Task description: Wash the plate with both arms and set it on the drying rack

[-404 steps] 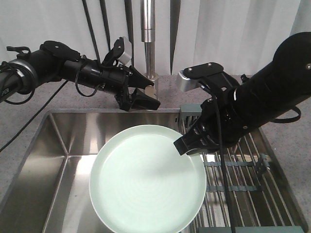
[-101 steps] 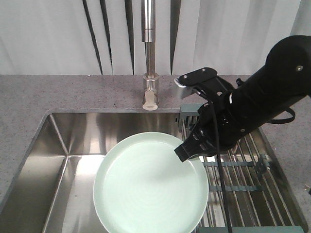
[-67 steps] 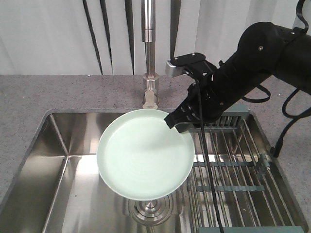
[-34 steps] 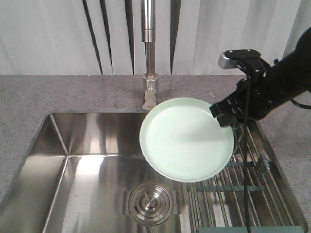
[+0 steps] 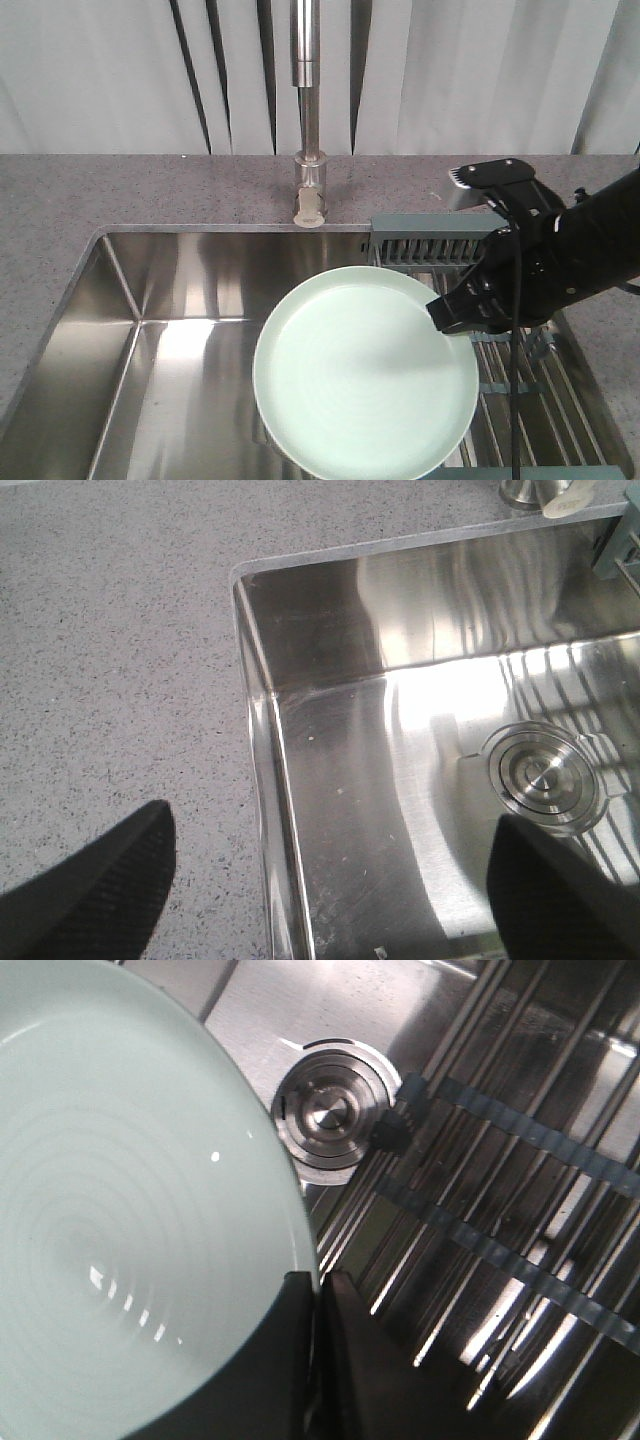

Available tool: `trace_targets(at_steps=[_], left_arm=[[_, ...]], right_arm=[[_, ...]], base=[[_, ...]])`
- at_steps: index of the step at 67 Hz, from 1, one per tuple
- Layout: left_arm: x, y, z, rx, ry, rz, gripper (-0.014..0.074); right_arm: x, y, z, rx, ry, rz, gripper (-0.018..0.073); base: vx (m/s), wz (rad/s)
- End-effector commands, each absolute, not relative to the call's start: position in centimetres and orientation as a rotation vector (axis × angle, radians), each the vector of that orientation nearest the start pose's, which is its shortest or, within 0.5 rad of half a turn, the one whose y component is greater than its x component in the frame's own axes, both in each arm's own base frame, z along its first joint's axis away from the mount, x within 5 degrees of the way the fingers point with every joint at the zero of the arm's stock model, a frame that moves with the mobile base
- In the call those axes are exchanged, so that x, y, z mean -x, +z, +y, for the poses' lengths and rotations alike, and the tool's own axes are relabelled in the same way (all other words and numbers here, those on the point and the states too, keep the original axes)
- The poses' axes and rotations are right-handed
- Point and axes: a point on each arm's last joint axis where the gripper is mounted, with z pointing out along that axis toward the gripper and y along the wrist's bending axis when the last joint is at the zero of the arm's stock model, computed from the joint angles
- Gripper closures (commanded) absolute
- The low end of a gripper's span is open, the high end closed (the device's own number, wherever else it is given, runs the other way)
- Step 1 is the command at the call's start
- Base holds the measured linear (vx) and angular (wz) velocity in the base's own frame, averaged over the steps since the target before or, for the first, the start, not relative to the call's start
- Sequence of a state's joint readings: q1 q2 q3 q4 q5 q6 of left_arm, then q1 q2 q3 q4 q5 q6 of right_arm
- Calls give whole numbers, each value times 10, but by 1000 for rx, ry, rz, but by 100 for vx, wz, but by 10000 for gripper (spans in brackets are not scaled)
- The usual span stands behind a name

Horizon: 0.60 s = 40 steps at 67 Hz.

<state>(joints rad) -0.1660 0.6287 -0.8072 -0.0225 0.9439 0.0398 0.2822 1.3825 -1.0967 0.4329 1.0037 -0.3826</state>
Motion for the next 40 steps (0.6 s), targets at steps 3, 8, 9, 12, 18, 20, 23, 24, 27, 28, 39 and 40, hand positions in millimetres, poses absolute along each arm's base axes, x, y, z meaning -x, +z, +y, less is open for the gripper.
trace_targets(at_steps=[3, 8, 9, 12, 18, 20, 23, 24, 27, 28, 39, 40], left_arm=[[-102, 362, -19, -204, -108, 2166, 11], [-102, 362, -19, -204, -108, 2166, 11], [-102, 362, -19, -204, -108, 2166, 11], [-102, 362, -19, -204, -108, 2166, 11], [-102, 362, -19, -204, -108, 2166, 11], [-102, 362, -19, -204, -108, 2166, 11], [-102, 362, -19, -204, -108, 2166, 11], [-102, 362, -19, -204, -108, 2166, 11], [-102, 362, -19, -204, -108, 2166, 11], [-102, 362, -19, -204, -108, 2166, 11], [-102, 362, -19, -204, -108, 2166, 11], [-102, 362, -19, -204, -108, 2166, 11]], right_arm=[[-243, 321, 126, 667, 590, 2507, 561], [-241, 320, 136, 676, 607, 2498, 561], [-241, 320, 138, 677, 610, 2498, 561], [-242, 319, 143, 683, 621, 2496, 561], [-247, 319, 155, 708, 636, 2489, 561], [-250, 319, 159, 719, 640, 2491, 561], [-255, 319, 164, 727, 645, 2488, 561], [-257, 319, 165, 726, 645, 2488, 561], [-263, 320, 169, 724, 648, 2486, 561], [-265, 320, 170, 724, 648, 2485, 561], [-289, 322, 180, 731, 634, 2467, 561], [-291, 323, 181, 730, 632, 2465, 561]], base=[[0, 0], [0, 0], [0, 0], [0, 0], [0, 0], [0, 0], [0, 0], [0, 0], [0, 0], [0, 0], [0, 0], [0, 0]])
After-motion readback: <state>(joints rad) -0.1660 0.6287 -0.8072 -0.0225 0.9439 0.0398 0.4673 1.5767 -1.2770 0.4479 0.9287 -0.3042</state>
